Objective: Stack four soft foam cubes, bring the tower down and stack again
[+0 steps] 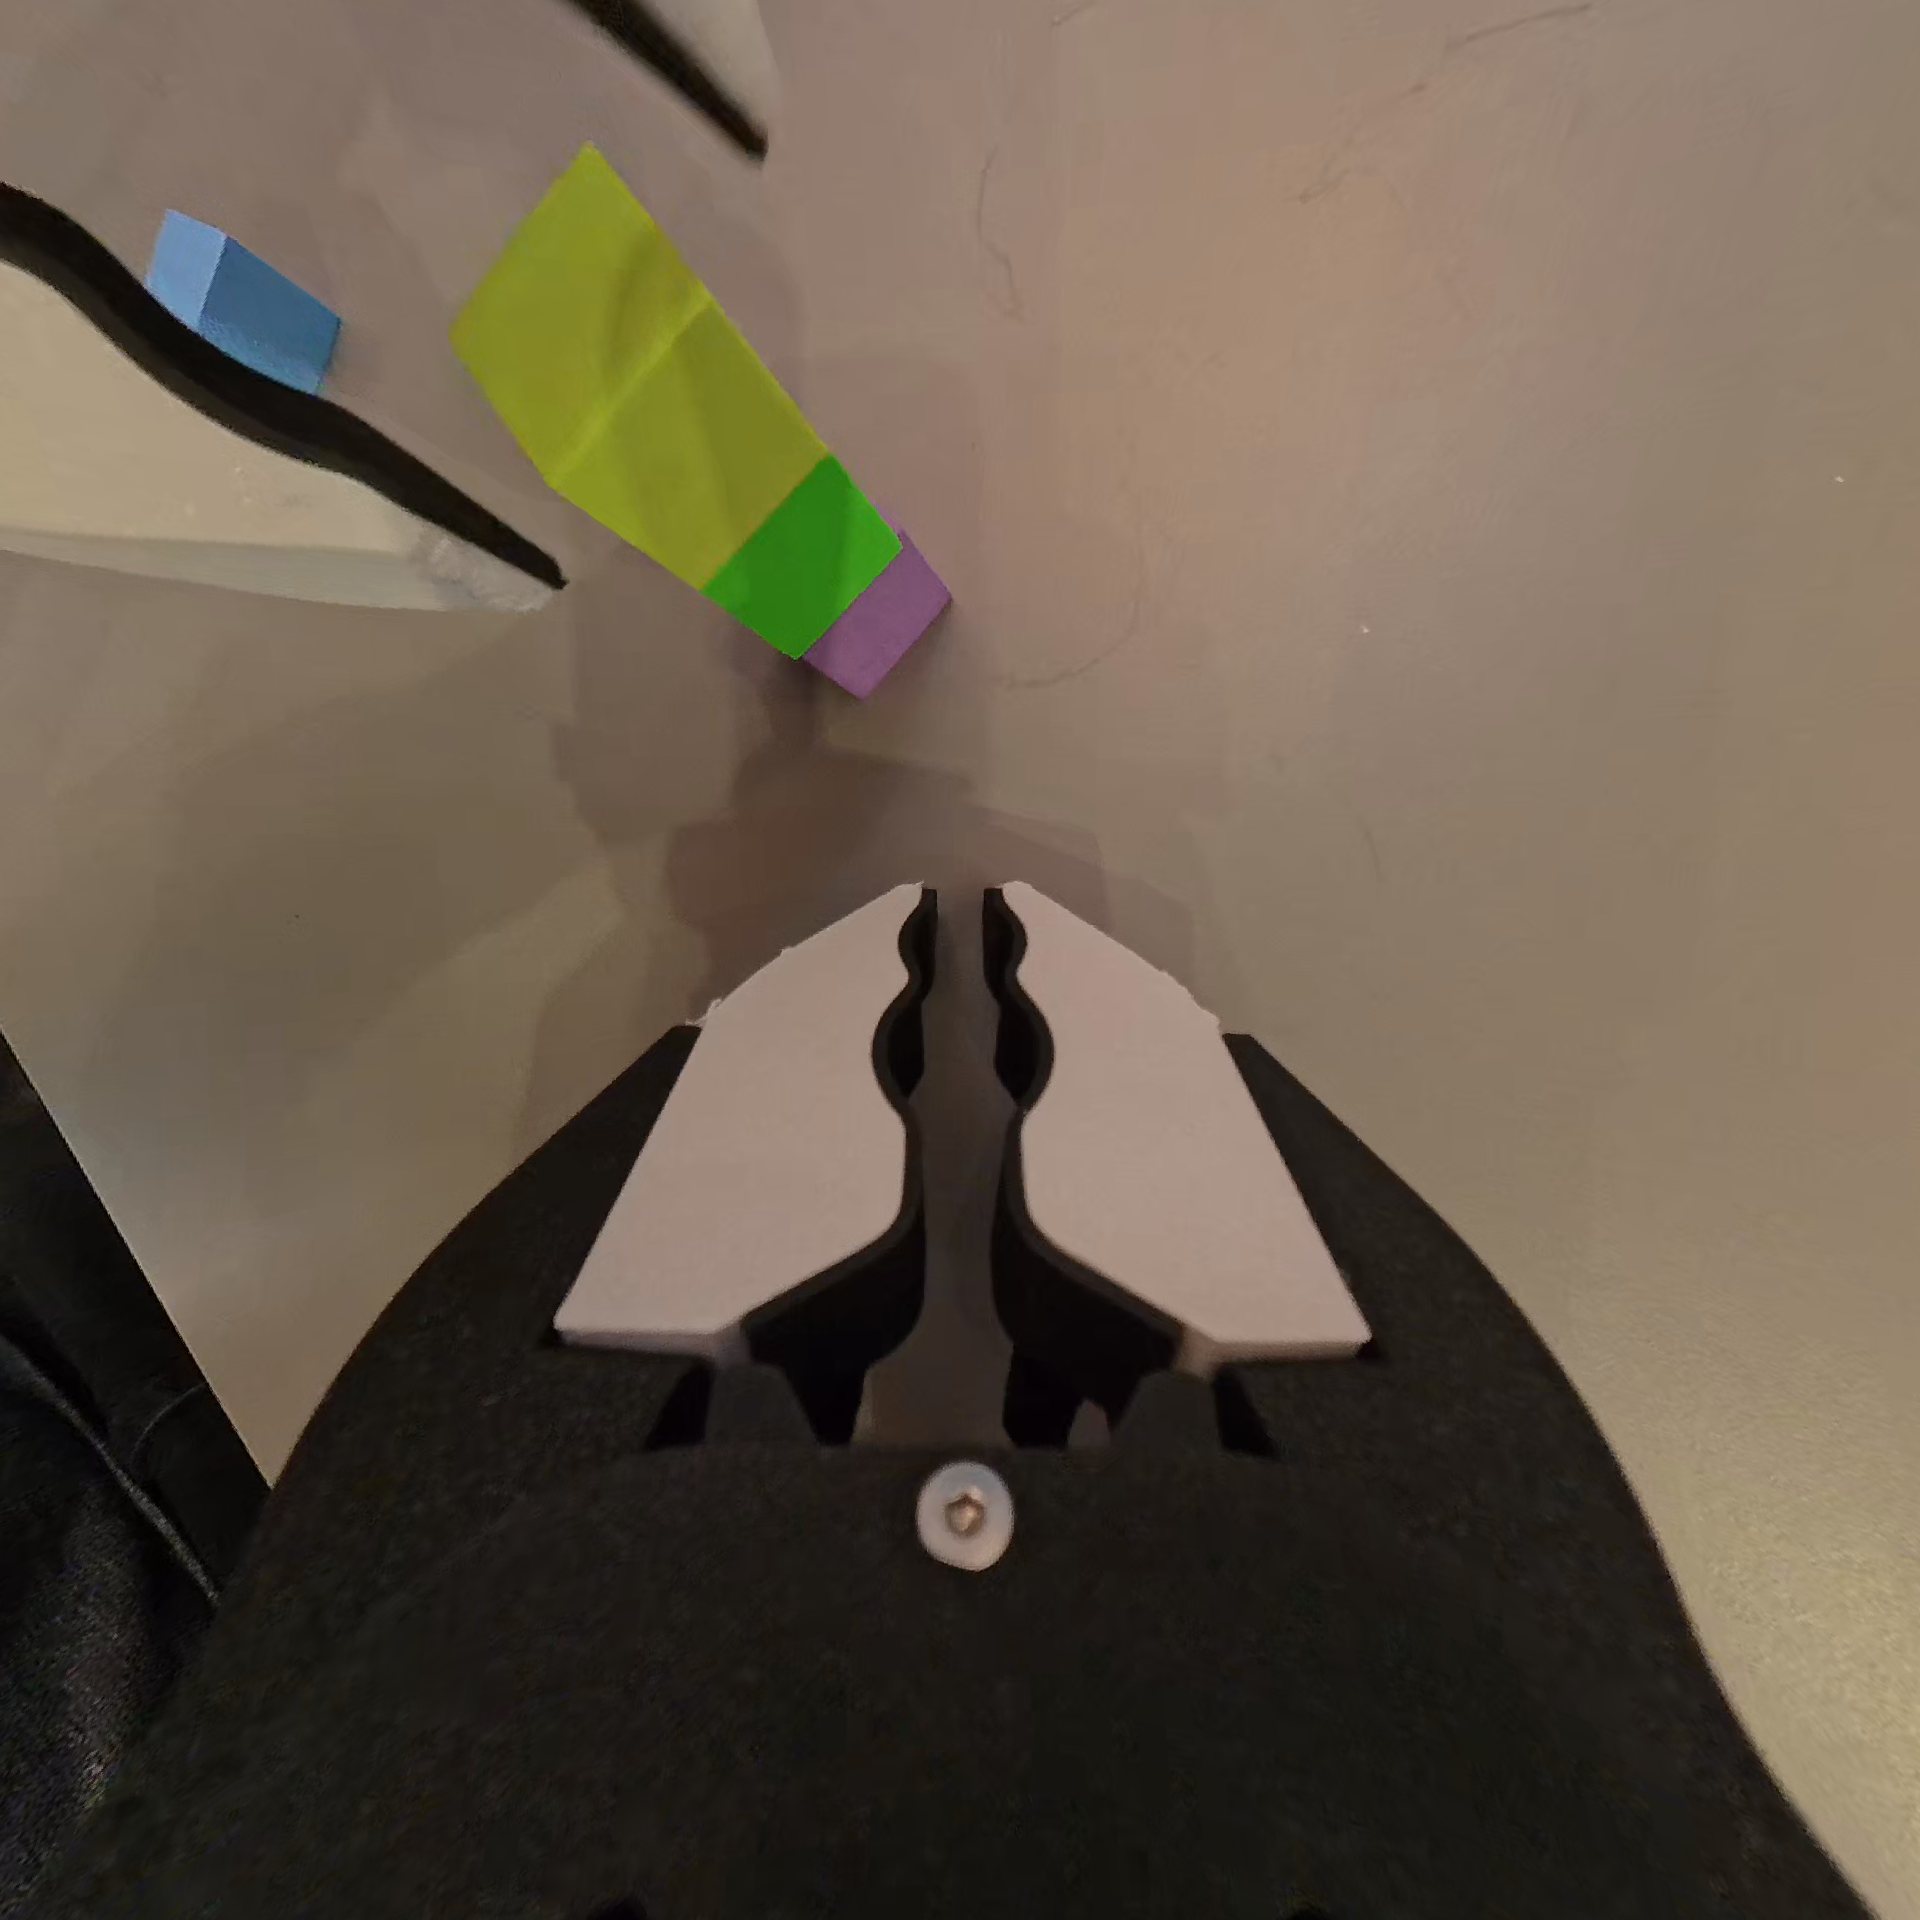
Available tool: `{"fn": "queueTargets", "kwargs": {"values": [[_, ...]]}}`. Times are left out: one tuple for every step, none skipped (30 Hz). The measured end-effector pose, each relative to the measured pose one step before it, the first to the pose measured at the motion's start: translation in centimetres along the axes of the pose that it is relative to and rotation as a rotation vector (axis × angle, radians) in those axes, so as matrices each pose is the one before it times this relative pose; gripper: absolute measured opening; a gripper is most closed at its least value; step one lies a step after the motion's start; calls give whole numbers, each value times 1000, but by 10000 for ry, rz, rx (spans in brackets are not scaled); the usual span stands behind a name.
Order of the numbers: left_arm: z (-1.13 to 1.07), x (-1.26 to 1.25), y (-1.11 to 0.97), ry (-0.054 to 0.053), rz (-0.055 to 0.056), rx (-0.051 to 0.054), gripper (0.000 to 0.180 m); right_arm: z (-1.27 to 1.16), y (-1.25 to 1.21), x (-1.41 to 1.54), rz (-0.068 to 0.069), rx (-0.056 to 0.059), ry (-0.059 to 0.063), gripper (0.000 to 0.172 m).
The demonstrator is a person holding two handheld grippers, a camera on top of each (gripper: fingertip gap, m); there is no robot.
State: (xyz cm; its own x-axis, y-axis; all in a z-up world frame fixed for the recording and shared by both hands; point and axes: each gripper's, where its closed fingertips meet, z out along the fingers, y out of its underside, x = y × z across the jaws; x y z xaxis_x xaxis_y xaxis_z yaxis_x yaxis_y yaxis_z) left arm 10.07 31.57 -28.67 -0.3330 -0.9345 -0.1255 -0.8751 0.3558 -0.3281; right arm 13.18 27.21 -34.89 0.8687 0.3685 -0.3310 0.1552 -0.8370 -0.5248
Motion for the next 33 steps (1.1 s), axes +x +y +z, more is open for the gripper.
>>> {"fn": "queueTargets", "kwargs": {"values": [[-139, -102, -48, -41, -75, 48, 52, 1, 7, -12, 0, 0, 0, 8], [-205, 54, -71, 40, -36, 98, 53, 0, 1, -2, 0, -1, -1, 8], [-294, -58, 13, -73, -14, 67, 55, 2, 11, -16, -5, -4, 1, 8], [-390, -126, 131, -140, -50, 32, 58, -4, 14, -4, -8, -12, -1, 8], [-480, -51, 228, -129, -64, 34, 60, -5, 18, -19, -3, -8, -7, 9], [-533, 51, 381, -139, -25, 41, 59, -14, 13, -1, 4, -1, -9, 8], [-523, 191, 616, -104, -25, 12, 58, 1, 10, -7, 3, -3, -13, 9], [-439, 267, 940, -83, -68, -82, 57, -10, 3, 4, 0, 0, -10, 9], [-344, 310, 1219, -83, -78, -137, 56, -4, 1, -2, 2, 1, -7, 9], [-229, 417, 1409, -1, -128, -162, 54, 6, -5, -5, -3, -4, -1, 8], [-90, 465, 1584, 43, -178, -191, 53, 3, 1, 2, -7, -2, 4, 8], [28, 399, 1730, 10, -187, -230, 52, 15, -7, -18, -4, 2, 4, 9], [141, 313, 1824, -4, -204, -278, 53, 7, -11, -23, -5, 1, 3, 9], [191, 326, 1758, 34, -218, -249, 54, 22, 1, -46, -7, -8, 1, 9], [202, 306, 1535, 58, -236, -150, 55, 19, -5, -43, -14, -9, 8, 9], [165, 309, 1280, 73, -203, -75, 55, 27, -6, -51, -15, -11, 14, 9], [75, 242, 1079, 39, -146, -46, 56, 32, -9, -55, -13, -10, 20, 9], [-12, 116, 816, -36, -117, 3, 56, 26, 3, -57, -21, -13, 17, 9], [-94, -2, 593, -72, -95, 38, 55, 32, -9, -63, -18, -10, 11, 9], [-133, -8, 413, -47, -72, 62, 54, 26, -4, -44, -15, -6, 23, 9], [-97, -6, 267, -7, -69, 78, 52, 16, -8, -19, -13, -6, 21, 9], [-18, -70, 203, -25, -50, 47, 51, 13, 3, -21, -5, -2, 11, 9], [89, -145, 244, -54, -31, -35, 49, -5, 11, 5, 3, 4, 11, 9], [191, -70, 291, -11, -12, -85, 47, 0, -7, 2, 9, 7, -1, 9], [256, -24, 234, 30, 0, -63, 45, -10, 6, 1, 10, 4, -4, 9], [292, -42, 75, 27, -21, 22, 43, 0, 14, 4, 4, 1, -1, 9], [277, 8, 69, 65, -40, 31, 42, -5, 10, 2, -4, -1, 2, 9], [263, -63, 131, 17, -14, -13, 41, -5, 3, 10, -2, -1, 0, 9], [230, -52, 38, 13, -6, 34, 38, -3, -2, -1, 5, 3, -5, 9], [199, 54, -23, 83, -11, 56, 32, 0, -1, 17, 5, 2, -9, 8], [167, 38, -13, 61, -6, 35, 27, -4, -7, 5, 4, 2, -11, 8], [100, -4, 3, 43, -19, 0, 26, -6, 3, 15, 8, 1, -16, 8], [-60, 24, -150, 50, -5, 57, 26, 3, -9, 7, 10, 2, -17, 8]]}}
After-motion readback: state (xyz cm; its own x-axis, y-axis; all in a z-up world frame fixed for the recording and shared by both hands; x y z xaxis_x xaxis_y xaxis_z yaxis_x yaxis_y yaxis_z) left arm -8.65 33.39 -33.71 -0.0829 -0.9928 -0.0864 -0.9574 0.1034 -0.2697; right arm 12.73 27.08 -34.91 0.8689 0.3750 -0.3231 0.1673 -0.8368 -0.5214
